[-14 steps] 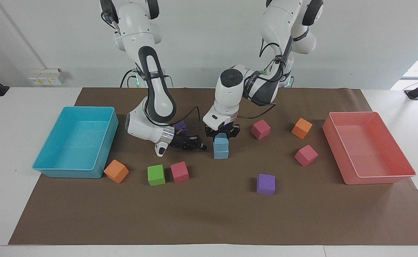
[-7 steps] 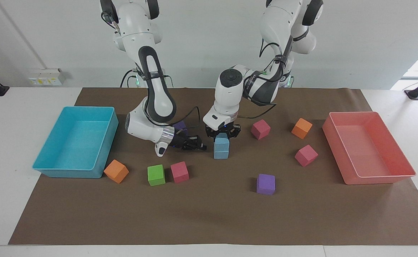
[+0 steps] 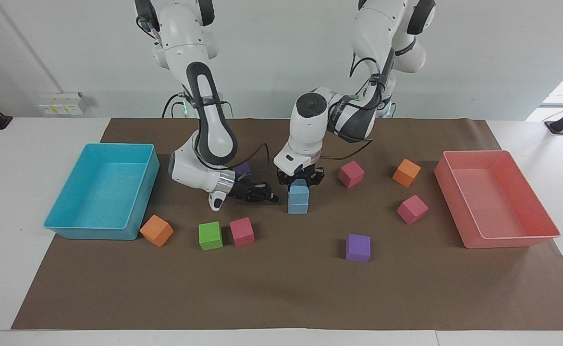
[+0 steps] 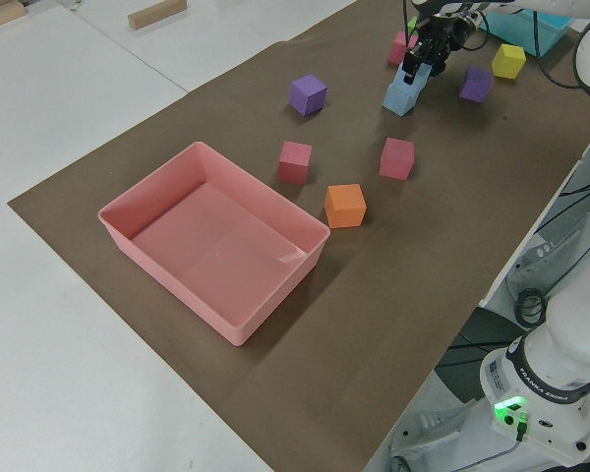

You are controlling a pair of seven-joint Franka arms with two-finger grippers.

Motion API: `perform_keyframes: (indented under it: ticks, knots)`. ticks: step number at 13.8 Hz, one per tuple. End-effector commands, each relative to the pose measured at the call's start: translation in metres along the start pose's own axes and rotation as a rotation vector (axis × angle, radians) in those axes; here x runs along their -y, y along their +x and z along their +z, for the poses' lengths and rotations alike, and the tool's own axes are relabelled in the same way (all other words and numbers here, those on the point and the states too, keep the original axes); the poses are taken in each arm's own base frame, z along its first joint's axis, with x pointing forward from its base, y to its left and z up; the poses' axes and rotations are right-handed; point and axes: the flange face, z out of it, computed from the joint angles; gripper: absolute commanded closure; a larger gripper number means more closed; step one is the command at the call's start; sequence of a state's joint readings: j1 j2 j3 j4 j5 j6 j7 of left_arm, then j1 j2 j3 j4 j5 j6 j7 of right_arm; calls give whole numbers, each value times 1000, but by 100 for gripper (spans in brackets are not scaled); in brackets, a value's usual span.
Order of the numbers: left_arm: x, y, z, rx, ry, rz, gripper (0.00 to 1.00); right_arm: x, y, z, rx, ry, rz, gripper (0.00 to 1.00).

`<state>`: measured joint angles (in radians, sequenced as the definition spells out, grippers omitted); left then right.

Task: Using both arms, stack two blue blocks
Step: 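Lower the held cube onto the center light-blue cube with the left gripper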

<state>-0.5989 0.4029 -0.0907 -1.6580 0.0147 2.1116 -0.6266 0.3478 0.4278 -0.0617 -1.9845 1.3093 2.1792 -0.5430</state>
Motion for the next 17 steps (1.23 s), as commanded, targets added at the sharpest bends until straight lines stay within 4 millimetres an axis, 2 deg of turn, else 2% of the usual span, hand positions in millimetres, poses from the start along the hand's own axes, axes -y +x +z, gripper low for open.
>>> perform_keyframes:
  ticks: [1, 4, 5, 6, 7, 15, 17]
  knots:
    - [-2, 3, -6, -22, 12, -6, 66, 2, -2, 0, -19, 7, 25, 100]
    - [1, 7, -9, -26, 6, -14, 48, 1, -2, -1, -21, 8, 26, 100]
    - [2, 8, -9, -26, 5, -18, 38, 1, -2, -1, -21, 8, 26, 100]
    - [2, 7, -9, -25, 4, -16, 21, 2, -2, 0, -20, 7, 25, 100]
    - [2, 7, -8, -24, 5, -16, 9, 2, -2, -1, -22, 7, 24, 100]
    - [1, 4, -7, -20, 8, -13, 7, 1, -2, -1, -21, 7, 25, 100]
    - [2, 6, -15, -27, -1, -18, 1, 2, -2, 0, -19, 7, 25, 100]
